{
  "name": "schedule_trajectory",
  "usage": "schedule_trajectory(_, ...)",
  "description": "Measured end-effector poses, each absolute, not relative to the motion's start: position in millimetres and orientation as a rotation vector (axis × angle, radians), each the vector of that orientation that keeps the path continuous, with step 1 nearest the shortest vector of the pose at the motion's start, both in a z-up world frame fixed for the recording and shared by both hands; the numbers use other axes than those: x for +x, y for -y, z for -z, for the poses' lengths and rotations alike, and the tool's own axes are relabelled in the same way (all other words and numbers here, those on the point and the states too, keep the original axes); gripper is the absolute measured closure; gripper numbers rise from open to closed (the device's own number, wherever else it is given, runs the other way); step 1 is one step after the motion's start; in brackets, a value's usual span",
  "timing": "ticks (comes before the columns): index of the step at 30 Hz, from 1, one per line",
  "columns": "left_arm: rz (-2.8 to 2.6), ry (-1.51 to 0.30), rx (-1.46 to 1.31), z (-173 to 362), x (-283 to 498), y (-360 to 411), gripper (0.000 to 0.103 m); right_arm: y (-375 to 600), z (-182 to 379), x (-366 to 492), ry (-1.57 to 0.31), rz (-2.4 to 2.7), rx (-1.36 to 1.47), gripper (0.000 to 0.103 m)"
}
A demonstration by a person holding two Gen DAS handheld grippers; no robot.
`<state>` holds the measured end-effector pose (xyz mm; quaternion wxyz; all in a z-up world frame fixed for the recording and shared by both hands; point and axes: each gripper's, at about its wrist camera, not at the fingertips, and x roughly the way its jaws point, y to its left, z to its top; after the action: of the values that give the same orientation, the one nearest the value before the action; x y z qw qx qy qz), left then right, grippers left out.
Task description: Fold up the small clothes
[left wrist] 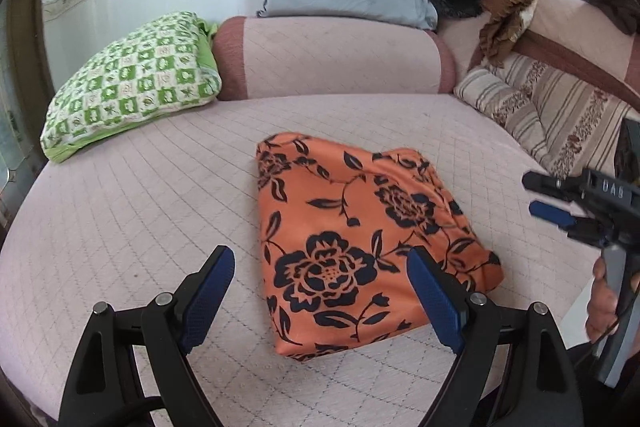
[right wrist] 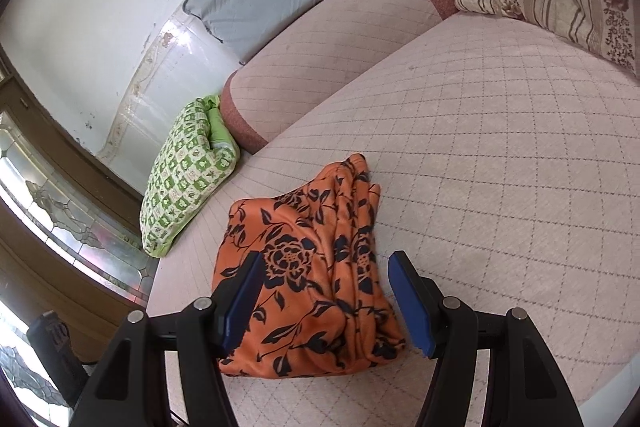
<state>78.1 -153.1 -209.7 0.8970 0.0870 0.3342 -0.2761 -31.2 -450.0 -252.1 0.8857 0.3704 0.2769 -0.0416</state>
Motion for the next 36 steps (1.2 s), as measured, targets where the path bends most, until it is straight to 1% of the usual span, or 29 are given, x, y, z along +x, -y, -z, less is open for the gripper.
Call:
schedule_trajectory(6,0.541,-0.735,0.197,236,88,146,0.015,448,257,-15,-0.603,0.101,0.760,0.036)
schedule_trajectory(21,0.467,-0.759,0.175,250,103,116,0.015,427,260,9,-0.632,0.073,0.723,0.036)
schedule_trajectory(36,0.538,-0.708,0.200,226,81,141,0.015,437,257,-6,-0.602,0.076,0.761,0.036)
